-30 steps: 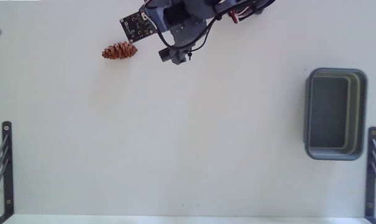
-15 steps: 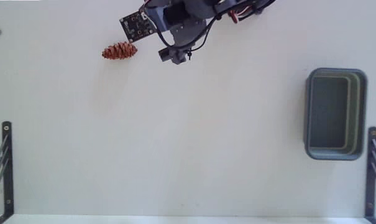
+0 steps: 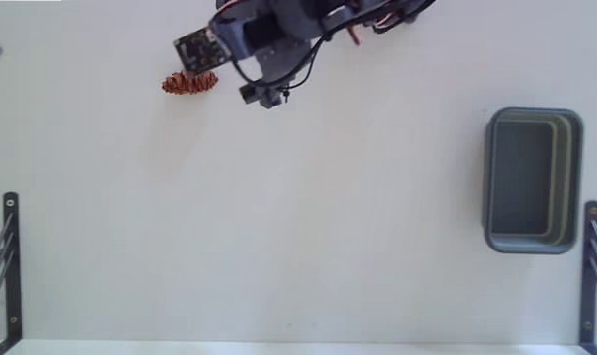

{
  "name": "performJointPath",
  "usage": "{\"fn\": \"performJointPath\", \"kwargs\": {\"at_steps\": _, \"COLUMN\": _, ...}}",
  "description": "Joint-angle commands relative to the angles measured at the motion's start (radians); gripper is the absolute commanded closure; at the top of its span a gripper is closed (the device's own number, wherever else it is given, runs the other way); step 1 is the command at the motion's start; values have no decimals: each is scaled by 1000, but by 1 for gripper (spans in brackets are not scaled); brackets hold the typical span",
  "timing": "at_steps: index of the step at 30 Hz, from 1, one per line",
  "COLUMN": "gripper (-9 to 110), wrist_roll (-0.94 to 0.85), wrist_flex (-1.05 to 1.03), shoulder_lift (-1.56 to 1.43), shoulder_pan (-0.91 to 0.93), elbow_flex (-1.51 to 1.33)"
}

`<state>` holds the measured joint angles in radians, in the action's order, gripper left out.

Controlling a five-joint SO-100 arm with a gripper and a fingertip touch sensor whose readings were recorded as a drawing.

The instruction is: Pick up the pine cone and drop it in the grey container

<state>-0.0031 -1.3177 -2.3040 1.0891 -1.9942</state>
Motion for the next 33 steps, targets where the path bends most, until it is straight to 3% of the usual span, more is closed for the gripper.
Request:
{"fn": "performJointPath", "kwargs": {"at_steps": 1, "gripper": -9, "wrist_roll": 3, "wrist_flex": 38, "shoulder_lift": 10, "shoulder_pan": 22, "elbow_flex": 30}}
{"fn": "performJointPath", "kwargs": {"at_steps": 33, "gripper": -9, "wrist_roll": 3, "wrist_flex": 234, "shoulder_lift": 375, "shoulder_pan": 22, "elbow_flex": 199}}
